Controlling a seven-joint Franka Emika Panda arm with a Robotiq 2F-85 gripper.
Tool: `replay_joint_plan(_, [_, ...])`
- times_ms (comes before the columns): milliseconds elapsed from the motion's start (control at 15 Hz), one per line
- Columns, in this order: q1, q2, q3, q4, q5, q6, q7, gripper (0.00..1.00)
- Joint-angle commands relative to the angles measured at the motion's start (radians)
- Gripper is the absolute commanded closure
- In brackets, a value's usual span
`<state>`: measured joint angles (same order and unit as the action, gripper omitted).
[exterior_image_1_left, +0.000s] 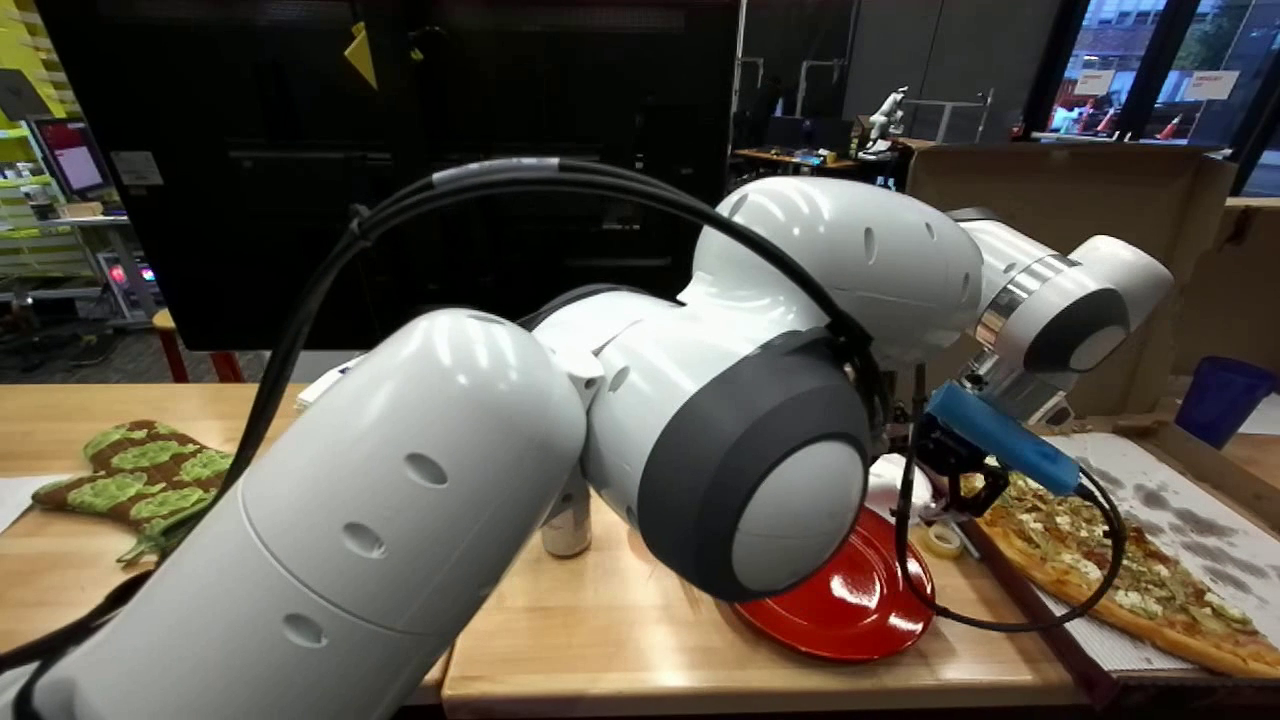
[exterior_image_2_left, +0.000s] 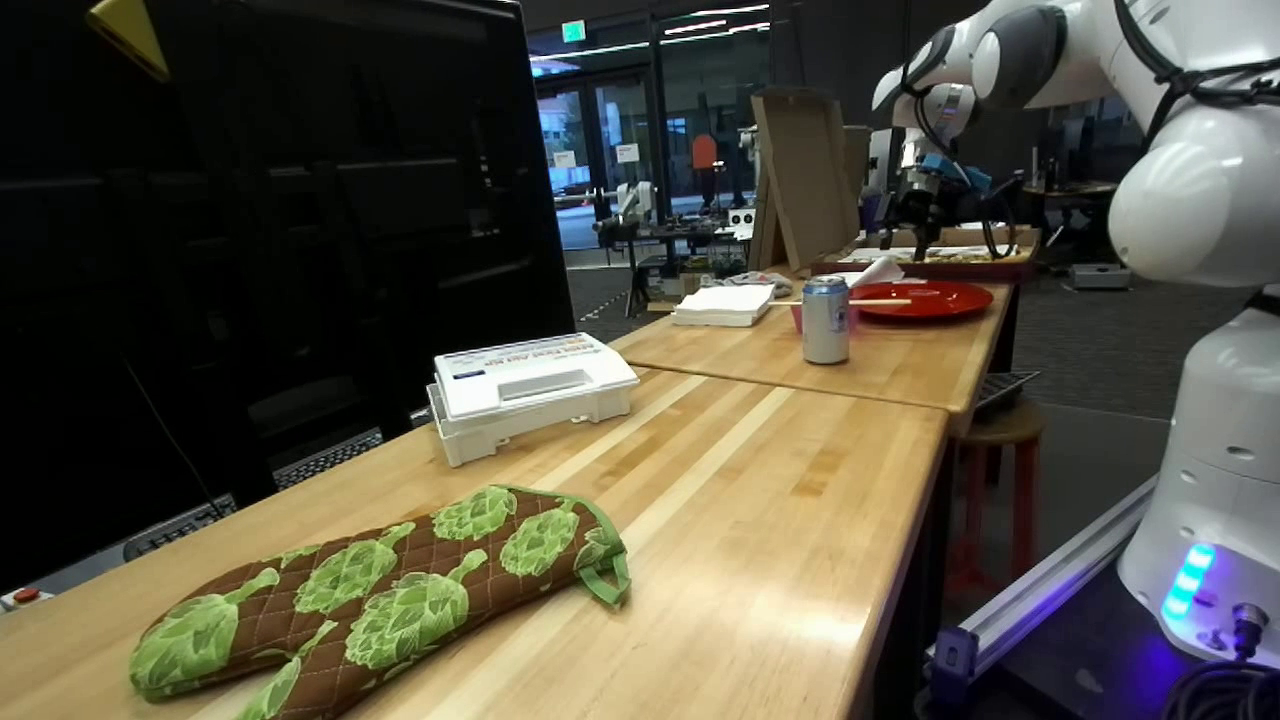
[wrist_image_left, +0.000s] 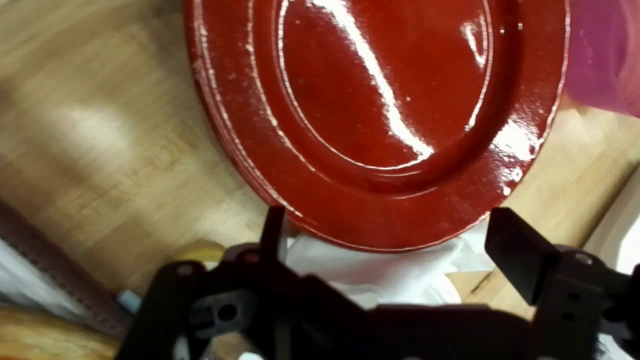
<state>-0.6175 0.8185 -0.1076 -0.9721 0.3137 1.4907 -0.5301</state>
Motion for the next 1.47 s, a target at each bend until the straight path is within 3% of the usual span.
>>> replay_joint_plan(0, [0.064,-0.093,-0.043,-0.123,-0.126,0.115,-0.063,0.00])
replay_joint_plan(533, [0.114,-0.209,-0.043,-0.333,-0.232,0.405,-0.148,0.00])
replay_joint_plan(800, [0.120,-0.295,-0.043,-0.502,-0.297,0.500,-0.227,0.00])
replay_joint_plan(867, [0.104,-0.193,-0.034,-0.353,-0.262,0.450,-0.193,0.00])
replay_joint_plan(1267, [0.102,-0.188,-0.033,-0.359,-0.263,0.455,-0.194,0.00])
replay_joint_plan(1400, [0.094,-0.176,-0.022,-0.355,-0.266,0.479,-0.256,0.00])
